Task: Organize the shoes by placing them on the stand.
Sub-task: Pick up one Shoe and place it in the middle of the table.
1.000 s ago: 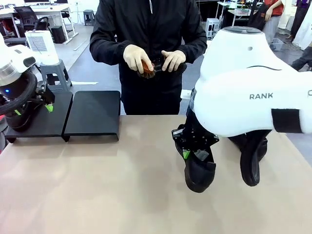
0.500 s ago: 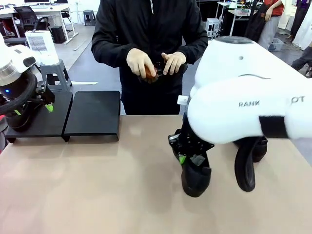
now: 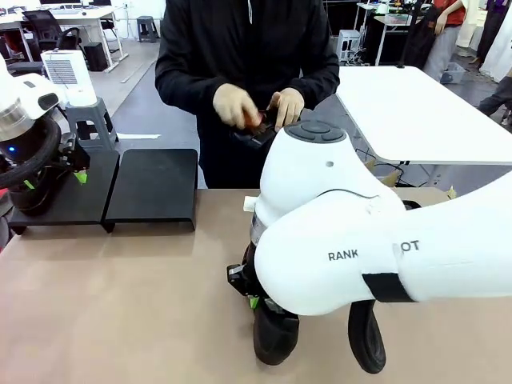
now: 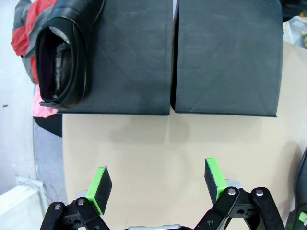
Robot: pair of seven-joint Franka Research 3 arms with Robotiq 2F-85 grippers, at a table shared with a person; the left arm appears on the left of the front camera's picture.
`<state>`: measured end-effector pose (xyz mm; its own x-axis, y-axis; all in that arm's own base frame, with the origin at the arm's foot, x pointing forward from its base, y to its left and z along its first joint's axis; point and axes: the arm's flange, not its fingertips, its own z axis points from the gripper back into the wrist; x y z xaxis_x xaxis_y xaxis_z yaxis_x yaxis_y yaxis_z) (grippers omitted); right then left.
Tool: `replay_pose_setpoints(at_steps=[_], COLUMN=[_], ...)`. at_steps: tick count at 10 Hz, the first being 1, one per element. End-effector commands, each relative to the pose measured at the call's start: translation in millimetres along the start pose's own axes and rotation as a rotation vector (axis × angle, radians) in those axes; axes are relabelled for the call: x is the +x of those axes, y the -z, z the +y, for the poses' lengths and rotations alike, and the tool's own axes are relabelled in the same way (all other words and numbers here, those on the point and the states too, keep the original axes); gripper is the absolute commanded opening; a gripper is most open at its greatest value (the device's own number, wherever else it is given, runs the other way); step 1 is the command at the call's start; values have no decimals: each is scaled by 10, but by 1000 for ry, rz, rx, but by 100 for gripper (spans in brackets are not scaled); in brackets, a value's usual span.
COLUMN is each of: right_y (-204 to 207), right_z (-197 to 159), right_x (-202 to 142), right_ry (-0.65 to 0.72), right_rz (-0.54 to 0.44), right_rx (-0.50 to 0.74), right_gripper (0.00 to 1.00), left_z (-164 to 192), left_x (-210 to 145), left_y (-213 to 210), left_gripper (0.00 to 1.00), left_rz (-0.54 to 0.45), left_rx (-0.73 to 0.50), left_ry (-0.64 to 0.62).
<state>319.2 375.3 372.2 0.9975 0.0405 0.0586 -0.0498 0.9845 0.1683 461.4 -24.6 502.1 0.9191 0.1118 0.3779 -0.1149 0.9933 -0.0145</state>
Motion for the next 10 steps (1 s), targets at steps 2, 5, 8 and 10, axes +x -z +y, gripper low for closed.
replay_pose_setpoints(at_steps=[2,5,8,10], right_y=[15,-57,-163,-385], right_z=[45,27,-33,-124], right_x=[122,100,62,-64], right_ry=[67,79,64,34], right_rz=[-48,-56,-49,-50], right_rx=[9,46,64,109], right_gripper=[10,64,100,100], left_z=[16,16,16,16], left_x=[-7,-7,-7,-7], left_y=[-7,-7,-7,-7], left_gripper=[100,100,100,100], left_rz=[-8,-8,-8,-8], left_rx=[14,14,14,14], left_ry=[9,9,9,9])
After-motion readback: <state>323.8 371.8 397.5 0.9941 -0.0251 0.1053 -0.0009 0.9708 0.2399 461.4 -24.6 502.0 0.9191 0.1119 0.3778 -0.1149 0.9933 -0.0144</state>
